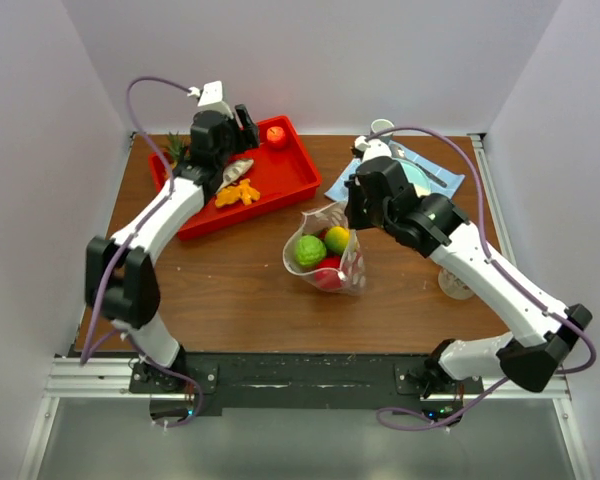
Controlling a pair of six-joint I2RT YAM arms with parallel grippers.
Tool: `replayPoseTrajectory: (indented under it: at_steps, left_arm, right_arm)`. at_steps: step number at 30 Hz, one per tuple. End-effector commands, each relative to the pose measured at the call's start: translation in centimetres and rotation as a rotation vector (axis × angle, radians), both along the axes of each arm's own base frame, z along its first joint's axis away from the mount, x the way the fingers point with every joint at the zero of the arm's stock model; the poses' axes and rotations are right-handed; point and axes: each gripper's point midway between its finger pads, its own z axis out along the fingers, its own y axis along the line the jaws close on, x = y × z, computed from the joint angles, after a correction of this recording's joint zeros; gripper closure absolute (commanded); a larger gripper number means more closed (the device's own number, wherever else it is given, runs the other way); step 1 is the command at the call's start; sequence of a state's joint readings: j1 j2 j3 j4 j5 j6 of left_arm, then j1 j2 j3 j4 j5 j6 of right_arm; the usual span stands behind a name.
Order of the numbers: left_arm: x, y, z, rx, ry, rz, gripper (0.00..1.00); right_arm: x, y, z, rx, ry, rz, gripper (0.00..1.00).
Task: Place the food in the zip-top bag and seal the zipper
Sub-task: Pick up the fake fruit from the bin.
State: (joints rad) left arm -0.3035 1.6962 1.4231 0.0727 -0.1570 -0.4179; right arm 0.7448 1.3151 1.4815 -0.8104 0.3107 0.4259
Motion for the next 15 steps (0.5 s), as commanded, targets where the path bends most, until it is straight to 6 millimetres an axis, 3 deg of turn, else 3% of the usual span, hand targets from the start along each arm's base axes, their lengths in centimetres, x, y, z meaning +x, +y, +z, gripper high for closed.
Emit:
replayPoseTrajectory:
  at_steps: [1, 8, 11, 15]
  left_arm:
    - [5.5, 3.1, 0.1, 0.169, -0.064, 0.092, 0.31]
    - [12.5, 5.1, -7.0, 0.249, 0.002, 0.155, 0.3]
    - [14.4, 5.8, -9.3, 0.269, 0.035, 0.179, 0.3]
    - [15.5, 6.5, -11.5, 0.264, 0.065, 0.203, 0.3]
  right_arm:
    - [-1.0, -0.2, 2.8, 0.086, -0.065, 0.028, 1.0]
    - [-1.7, -0.1, 3.7, 0.112, -0.083, 0.064, 1.0]
    - [-1.9, 0.0, 3.5, 0.112, -0.078, 0.081, 1.0]
    - [-2.2, 0.0, 3.2, 0.105, -0.075, 0.1, 1.0]
